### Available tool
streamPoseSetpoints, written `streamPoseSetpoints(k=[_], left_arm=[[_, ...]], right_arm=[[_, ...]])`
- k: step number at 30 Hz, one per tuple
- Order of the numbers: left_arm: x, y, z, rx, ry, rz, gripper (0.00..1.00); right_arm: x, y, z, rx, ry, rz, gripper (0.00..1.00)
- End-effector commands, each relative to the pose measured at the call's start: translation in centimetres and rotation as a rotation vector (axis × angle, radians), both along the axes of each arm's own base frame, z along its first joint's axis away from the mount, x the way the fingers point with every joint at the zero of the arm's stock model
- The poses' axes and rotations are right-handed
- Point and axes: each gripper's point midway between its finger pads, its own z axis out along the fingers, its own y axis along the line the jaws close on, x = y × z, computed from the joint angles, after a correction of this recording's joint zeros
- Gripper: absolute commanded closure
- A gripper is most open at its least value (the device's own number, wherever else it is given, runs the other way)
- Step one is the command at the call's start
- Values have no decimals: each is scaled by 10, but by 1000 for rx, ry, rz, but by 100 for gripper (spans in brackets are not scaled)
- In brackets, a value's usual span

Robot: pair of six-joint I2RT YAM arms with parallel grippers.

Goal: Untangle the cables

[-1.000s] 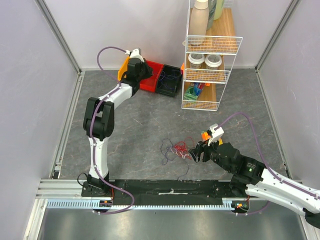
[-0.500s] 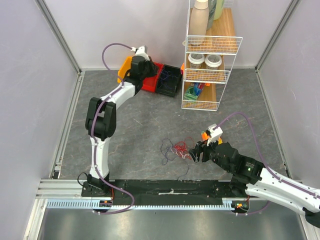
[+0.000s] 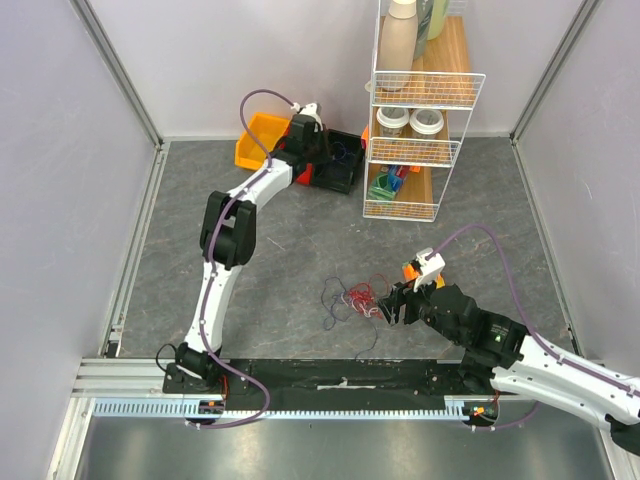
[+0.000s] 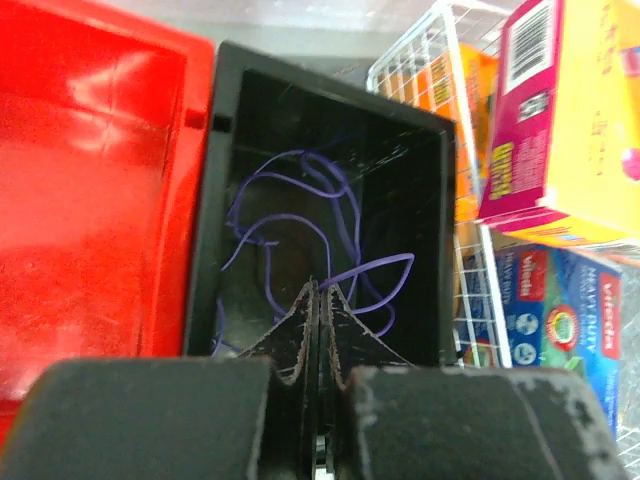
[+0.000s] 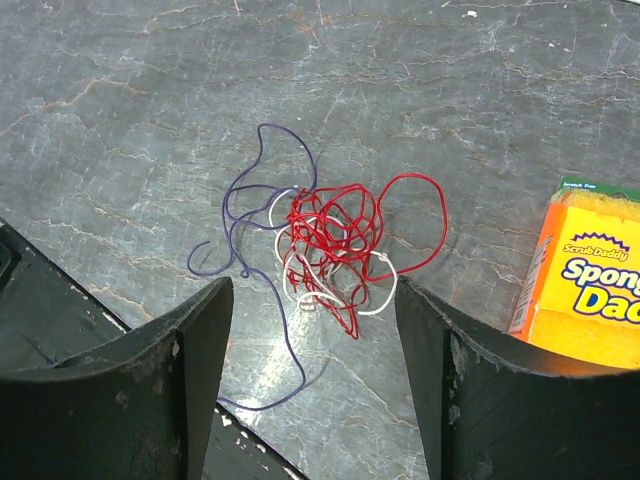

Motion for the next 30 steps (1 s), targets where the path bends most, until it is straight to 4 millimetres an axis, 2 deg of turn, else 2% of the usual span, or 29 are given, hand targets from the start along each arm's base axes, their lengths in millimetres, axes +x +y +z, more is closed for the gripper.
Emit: streamPoseSetpoints(k=[1, 2, 5, 9, 10, 13, 16, 17, 19, 22, 25, 28, 30], left_arm=[[-1, -1, 19, -50, 21, -46, 98], [-5, -3, 24, -80, 37, -84, 94], [-21, -4, 47, -144, 68, -155, 60], [-44, 7, 85, -124, 40, -165, 36], [-51, 11, 94, -119, 39, -154, 35], [-77, 29, 105, -107, 68, -124, 33], [-114, 42, 112, -123, 76, -122, 32], [-130, 47, 120, -133, 74, -122, 33], [-165, 51, 108, -165, 127, -139, 40], [-228, 46, 88, -221, 161, -209, 41], [-300, 28, 55, -259, 206, -342, 40], [-366, 12, 28, -305, 260, -512, 39], [-392, 13, 6, -276, 281, -544, 38]], right_arm=[[4, 2, 7, 19, -18, -15, 27], [4, 3, 6, 14, -15, -15, 27], [4, 6, 5, 0, -6, 0, 27], [1, 13, 0, -50, 41, 31, 26], [0, 15, -2, -68, 60, 41, 26], [-1, 20, -6, -105, 97, 54, 26], [-1, 21, -10, -142, 140, 40, 26], [-1, 21, -12, -150, 156, 34, 26], [-2, 24, -17, -146, 182, 32, 26], [-5, 29, -26, -135, 222, 28, 26], [-6, 33, -37, -127, 258, 23, 29], [-8, 44, -35, -26, 261, 31, 31], [-12, 53, -34, 67, 263, 57, 31]])
